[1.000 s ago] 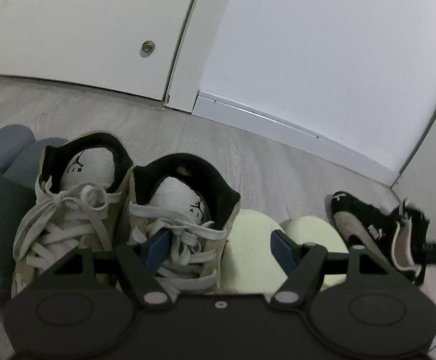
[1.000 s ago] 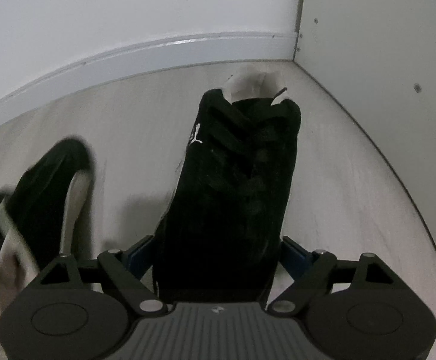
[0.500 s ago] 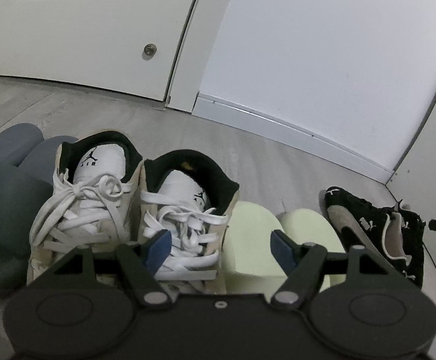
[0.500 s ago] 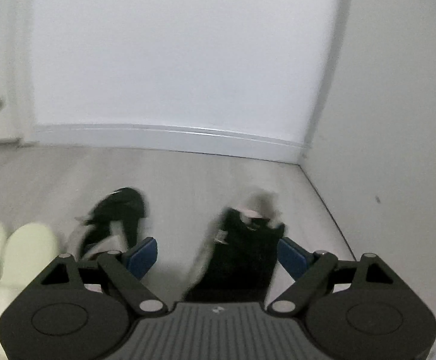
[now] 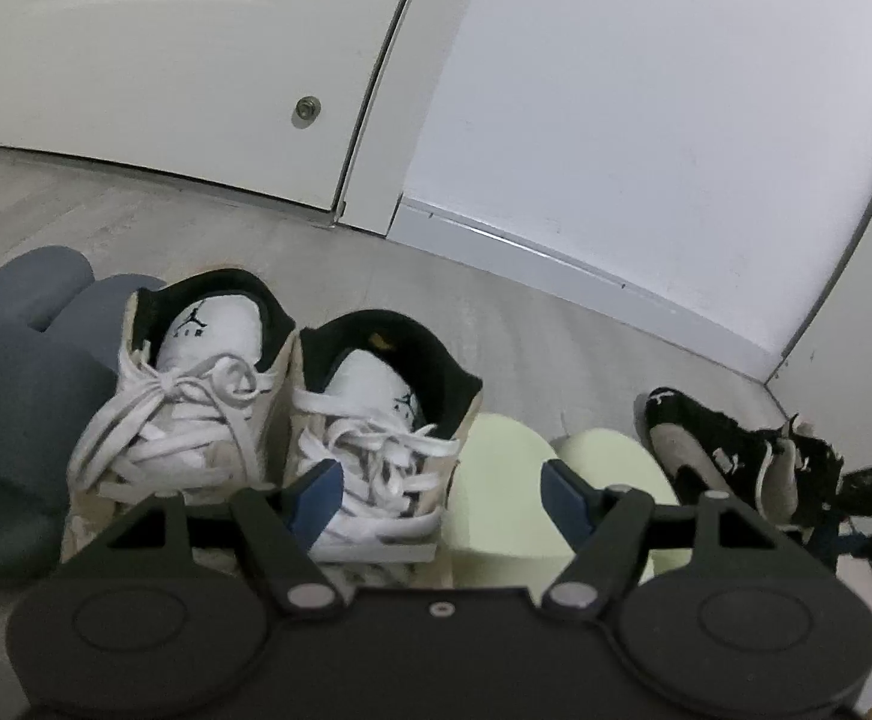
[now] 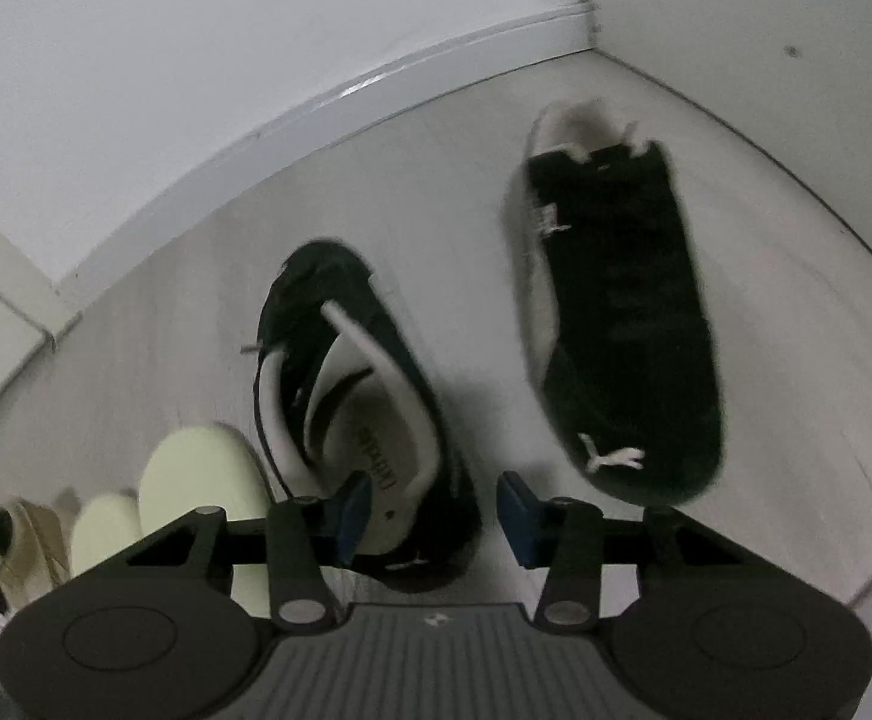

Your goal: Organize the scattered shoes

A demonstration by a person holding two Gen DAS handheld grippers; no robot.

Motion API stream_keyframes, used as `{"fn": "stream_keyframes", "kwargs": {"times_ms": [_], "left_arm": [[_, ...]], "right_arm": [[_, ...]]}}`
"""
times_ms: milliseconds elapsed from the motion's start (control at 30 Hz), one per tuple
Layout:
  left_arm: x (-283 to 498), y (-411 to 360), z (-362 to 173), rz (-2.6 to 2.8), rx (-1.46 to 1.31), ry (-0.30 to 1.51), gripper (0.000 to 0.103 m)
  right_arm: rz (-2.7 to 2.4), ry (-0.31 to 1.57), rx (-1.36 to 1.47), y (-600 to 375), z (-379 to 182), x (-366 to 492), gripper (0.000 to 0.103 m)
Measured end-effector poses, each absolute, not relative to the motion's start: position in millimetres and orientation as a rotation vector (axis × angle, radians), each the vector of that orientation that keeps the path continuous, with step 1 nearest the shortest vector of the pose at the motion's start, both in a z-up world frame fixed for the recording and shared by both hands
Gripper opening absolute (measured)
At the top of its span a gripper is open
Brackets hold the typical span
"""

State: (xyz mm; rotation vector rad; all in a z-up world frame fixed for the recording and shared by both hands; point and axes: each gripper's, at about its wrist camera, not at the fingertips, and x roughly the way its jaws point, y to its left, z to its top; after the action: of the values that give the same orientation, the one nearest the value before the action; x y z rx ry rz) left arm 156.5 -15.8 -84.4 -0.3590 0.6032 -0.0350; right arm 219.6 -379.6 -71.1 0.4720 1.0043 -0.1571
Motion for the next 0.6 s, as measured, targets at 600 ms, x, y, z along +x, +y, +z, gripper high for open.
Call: {"fn": "stream_keyframes", "kwargs": {"times_ms": [600], "left_arm": [[160.9,-15.2,-89.3,-0.044,-0.392,0.608,0.074]], "right_arm": [[-0.180,0.993,0.548,-374.0,-109.1,280.6,0.023]]}}
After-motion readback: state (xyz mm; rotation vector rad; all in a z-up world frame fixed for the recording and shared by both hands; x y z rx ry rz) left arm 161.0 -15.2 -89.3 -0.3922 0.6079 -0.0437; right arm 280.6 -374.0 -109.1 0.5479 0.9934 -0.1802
